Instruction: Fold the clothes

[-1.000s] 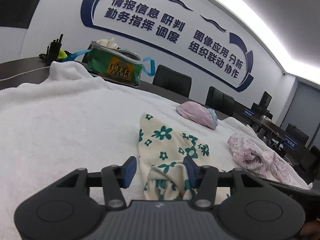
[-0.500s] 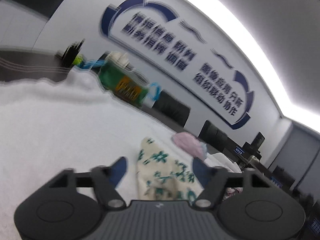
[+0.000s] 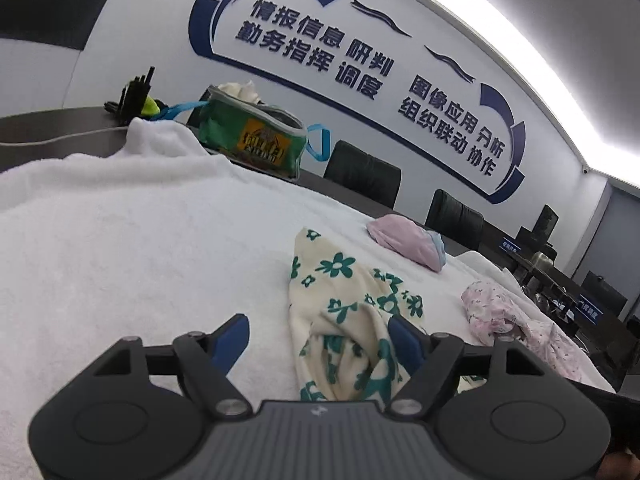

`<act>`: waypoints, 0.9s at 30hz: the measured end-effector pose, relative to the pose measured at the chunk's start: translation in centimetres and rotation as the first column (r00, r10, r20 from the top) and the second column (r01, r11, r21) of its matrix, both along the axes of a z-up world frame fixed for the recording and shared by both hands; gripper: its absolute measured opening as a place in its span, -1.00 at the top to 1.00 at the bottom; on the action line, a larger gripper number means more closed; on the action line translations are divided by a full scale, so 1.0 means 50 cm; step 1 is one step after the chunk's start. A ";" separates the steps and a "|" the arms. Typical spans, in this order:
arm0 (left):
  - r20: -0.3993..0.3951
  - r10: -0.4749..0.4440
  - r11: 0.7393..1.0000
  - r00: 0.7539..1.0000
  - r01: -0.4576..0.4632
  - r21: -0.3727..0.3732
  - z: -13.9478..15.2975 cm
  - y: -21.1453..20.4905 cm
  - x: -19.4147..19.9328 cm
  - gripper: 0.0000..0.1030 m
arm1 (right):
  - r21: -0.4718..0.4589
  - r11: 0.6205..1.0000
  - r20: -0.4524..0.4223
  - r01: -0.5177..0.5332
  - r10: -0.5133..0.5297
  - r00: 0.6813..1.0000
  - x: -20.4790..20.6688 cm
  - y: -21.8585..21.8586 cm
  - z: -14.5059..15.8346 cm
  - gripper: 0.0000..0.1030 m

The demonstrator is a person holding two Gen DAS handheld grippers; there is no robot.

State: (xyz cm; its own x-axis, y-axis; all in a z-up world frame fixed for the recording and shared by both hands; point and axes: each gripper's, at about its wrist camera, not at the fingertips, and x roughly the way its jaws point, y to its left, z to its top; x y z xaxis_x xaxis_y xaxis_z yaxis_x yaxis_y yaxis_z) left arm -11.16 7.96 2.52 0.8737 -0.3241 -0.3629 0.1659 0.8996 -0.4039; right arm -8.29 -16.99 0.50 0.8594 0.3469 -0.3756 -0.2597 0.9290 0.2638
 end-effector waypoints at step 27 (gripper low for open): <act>-0.192 -0.105 0.909 0.976 0.016 -0.417 -0.048 0.078 0.062 0.48 | -0.031 0.999 -0.043 -0.019 0.018 0.999 0.017 0.012 -0.003 0.35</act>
State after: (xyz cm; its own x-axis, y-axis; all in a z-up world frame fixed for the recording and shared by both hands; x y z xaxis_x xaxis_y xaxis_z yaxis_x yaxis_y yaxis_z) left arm -8.04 11.84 0.14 0.7678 -0.5332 -0.3553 0.0878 0.6369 -0.7659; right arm -7.44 -16.40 0.38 0.8359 0.3502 -0.4228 -0.2659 0.9320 0.2463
